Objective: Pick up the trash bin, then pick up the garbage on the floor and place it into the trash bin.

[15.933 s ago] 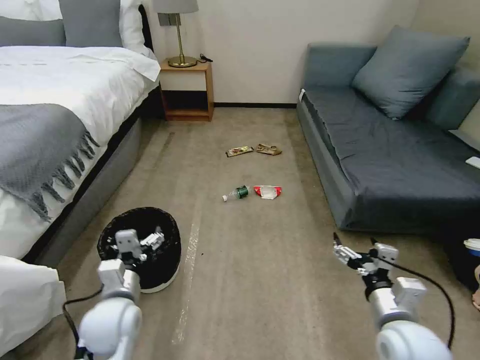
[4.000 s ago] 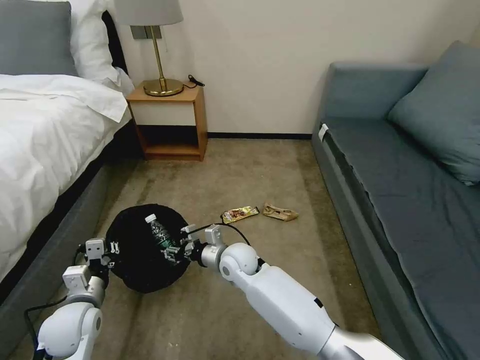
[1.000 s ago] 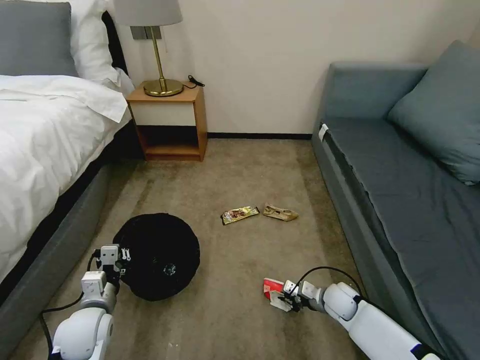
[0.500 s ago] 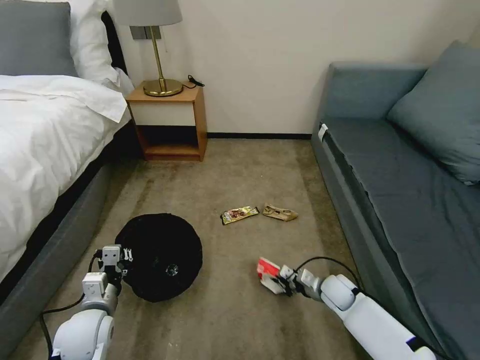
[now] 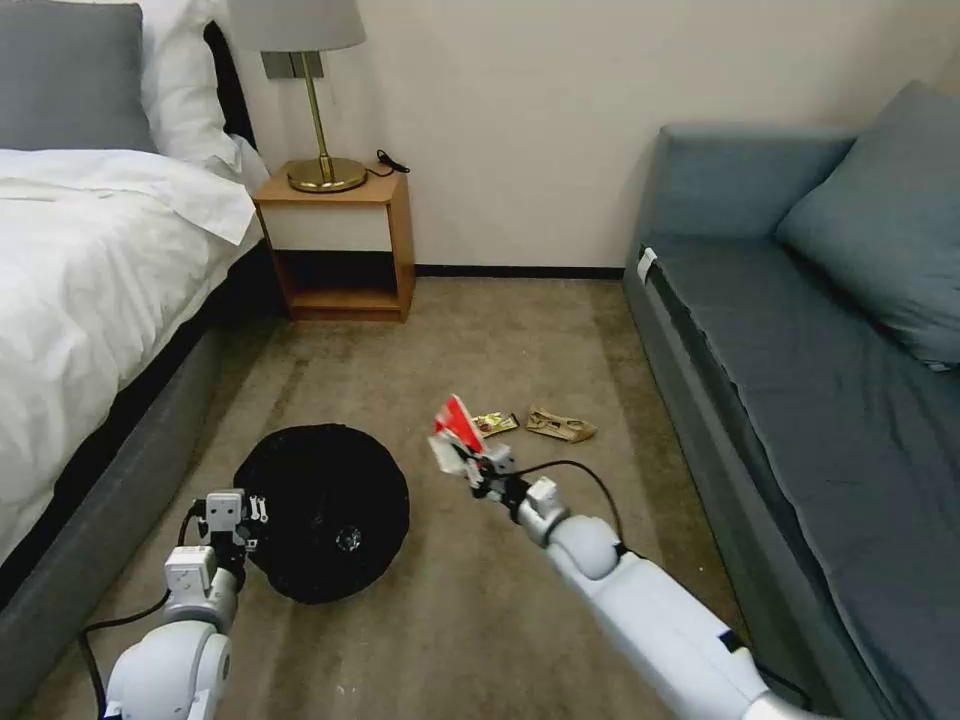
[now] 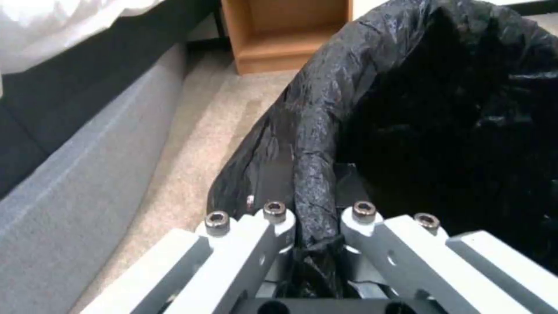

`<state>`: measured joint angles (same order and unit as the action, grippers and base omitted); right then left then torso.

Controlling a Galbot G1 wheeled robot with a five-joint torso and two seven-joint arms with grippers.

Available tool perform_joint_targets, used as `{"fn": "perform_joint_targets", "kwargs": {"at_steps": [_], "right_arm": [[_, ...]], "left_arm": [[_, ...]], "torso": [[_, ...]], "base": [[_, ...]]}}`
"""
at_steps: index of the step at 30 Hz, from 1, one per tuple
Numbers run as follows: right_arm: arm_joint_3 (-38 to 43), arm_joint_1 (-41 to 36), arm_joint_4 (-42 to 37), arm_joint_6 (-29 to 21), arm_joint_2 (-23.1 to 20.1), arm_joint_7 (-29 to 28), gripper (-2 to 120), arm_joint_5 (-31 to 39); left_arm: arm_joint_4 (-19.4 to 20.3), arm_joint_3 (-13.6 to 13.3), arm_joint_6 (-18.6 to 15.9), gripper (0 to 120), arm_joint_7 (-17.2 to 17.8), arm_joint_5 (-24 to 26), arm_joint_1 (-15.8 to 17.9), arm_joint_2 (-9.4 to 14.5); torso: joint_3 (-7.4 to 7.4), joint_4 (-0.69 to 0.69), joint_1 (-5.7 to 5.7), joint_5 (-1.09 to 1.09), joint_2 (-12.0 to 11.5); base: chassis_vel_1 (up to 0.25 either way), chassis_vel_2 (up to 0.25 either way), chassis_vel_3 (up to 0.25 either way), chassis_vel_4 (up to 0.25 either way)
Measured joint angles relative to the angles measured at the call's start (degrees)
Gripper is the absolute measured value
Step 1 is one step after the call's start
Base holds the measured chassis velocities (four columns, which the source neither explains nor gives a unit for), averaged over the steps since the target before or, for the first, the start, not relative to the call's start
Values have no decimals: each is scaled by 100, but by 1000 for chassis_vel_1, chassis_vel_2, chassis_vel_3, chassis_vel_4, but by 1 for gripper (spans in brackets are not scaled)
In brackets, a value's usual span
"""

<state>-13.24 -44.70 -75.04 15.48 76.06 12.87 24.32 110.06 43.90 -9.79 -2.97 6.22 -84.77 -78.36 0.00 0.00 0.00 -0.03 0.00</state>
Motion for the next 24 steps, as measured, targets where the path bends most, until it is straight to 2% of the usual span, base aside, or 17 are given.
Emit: {"fn": "perform_joint_targets", "kwargs": {"at_steps": [4, 5, 8, 10, 13, 21, 22, 24], "right_arm": [[-319, -70, -360, 30, 22, 782, 0, 846], [-319, -70, -360, 30, 22, 782, 0, 846], [-628, -186, -716, -270, -62, 1253, 0, 1305], [-745, -213, -757, -336, -77, 1297, 0, 1402], [-920, -214, -676, -380, -70, 1331, 0, 1306], [-1031, 46, 237, -169, 150, 1108, 1, 432], [-1030, 75, 317, -130, 158, 1071, 7, 357], [-1028, 80, 330, -120, 159, 1043, 10, 342]], "left_arm": [[-97, -27, 52, 3, -2, -63, -7, -33], [-97, -27, 52, 3, -2, -63, -7, -33], [-94, -40, 68, 3, 23, -74, -26, -53], [-54, -48, 68, 3, 27, -73, -46, -69], [23, -57, 68, 3, 29, -66, -76, -106], [70, -65, 73, 3, 30, -56, -91, -192], [70, -75, 73, 3, 30, -56, -86, -213], [74, -84, 73, 3, 30, -57, -84, -223]], "torso": [[0, 1, 0, 0, 0], [0, 1, 0, 0, 0], [0, -1, 0, 1, 0], [0, -1, 0, 2, 0], [-1, -1, 0, 3, 0], [0, 0, 0, 2, 0], [0, 0, 0, 3, 0], [0, 0, 0, 3, 0]], "base": [[0, 0, 0, 0], [0, 0, 0, 0], [0, 0, 0, 0], [0, 0, 0, 0], [0, 0, 0, 0], [0, 0, 0, 0], [0, 0, 0, 0], [0, 0, 0, 0]]}}
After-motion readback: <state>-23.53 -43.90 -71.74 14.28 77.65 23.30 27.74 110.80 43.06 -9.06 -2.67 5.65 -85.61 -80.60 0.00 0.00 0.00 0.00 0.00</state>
